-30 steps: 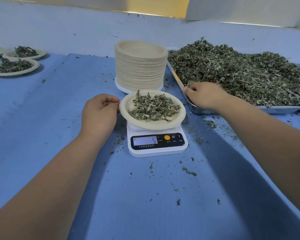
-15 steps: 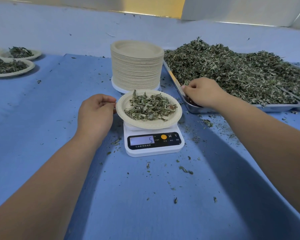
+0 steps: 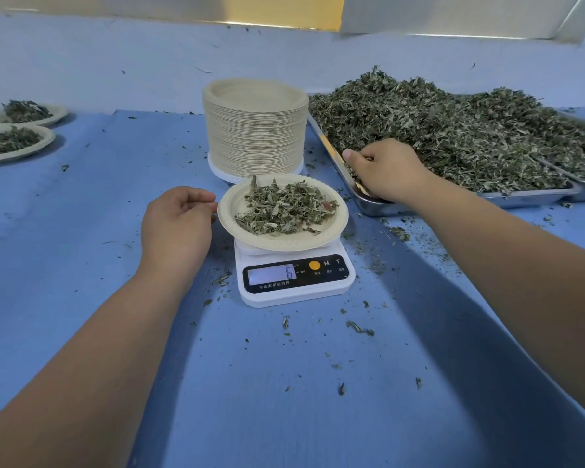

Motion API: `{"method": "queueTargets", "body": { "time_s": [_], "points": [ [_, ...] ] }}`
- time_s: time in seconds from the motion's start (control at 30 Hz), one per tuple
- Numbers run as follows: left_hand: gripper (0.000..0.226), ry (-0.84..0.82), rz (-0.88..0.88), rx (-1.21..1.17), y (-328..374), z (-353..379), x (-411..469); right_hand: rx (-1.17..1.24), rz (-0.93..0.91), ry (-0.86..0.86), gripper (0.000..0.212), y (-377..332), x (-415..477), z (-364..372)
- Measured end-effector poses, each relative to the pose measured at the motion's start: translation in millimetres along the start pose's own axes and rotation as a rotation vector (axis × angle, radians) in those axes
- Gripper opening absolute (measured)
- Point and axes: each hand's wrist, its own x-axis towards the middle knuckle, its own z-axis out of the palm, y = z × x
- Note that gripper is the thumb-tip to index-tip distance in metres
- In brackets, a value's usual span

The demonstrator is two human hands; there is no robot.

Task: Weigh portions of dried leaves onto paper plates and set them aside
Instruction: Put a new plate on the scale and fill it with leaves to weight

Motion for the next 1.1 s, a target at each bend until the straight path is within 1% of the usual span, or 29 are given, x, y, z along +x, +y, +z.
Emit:
{"method": "queueTargets", "body": {
  "time_s": [0.13, 0.27, 0.4, 0.5, 0.63, 0.87, 1.0, 1.1],
  "points": [
    [0.017, -0.001, 0.003, 0.008, 0.7, -0.2, -0.2, -0.063, -0.057, -0.047, 0.058, -2.8, -0.2, 2.4],
    [0.018, -0.007, 0.006, 0.01, 1.5, 0.0, -1.7, -0.068, -0.062, 0.011, 0.057, -2.9, 0.0, 4.5],
    [0.019, -0.004, 0.009, 0.007, 1.4, -0.1, -1.0, -0.071, -0.077, 0.023, 0.056, -2.1, -1.6, 5.6],
    [0.019, 0.003, 0.012, 0.01, 1.0, 0.2, -0.8, -0.059, -0.052, 0.08, 0.056, -1.6, -2.1, 2.9],
    [0.019, 0.004, 0.005, 0.002, 0.6, 0.9, -0.5, -0.071, -0.035, 0.094, 0.056, -2.7, -2.9, 2.4],
    [0.021, -0.002, 0.006, 0.0, 0.3, 0.5, -0.2, -0.047, -0.071, 0.174, 0.055, -2.1, 0.0, -1.4],
    [0.02, -0.004, 0.007, 0.006, 0.7, -0.2, -0.4, -0.072, -0.085, 0.162, 0.059, -1.4, 2.1, -3.4],
    [0.019, -0.01, 0.007, 0.007, 0.3, -0.5, -0.4, -0.023, -0.112, 0.217, 0.055, -9.9, -0.6, -7.0]
  ]
}}
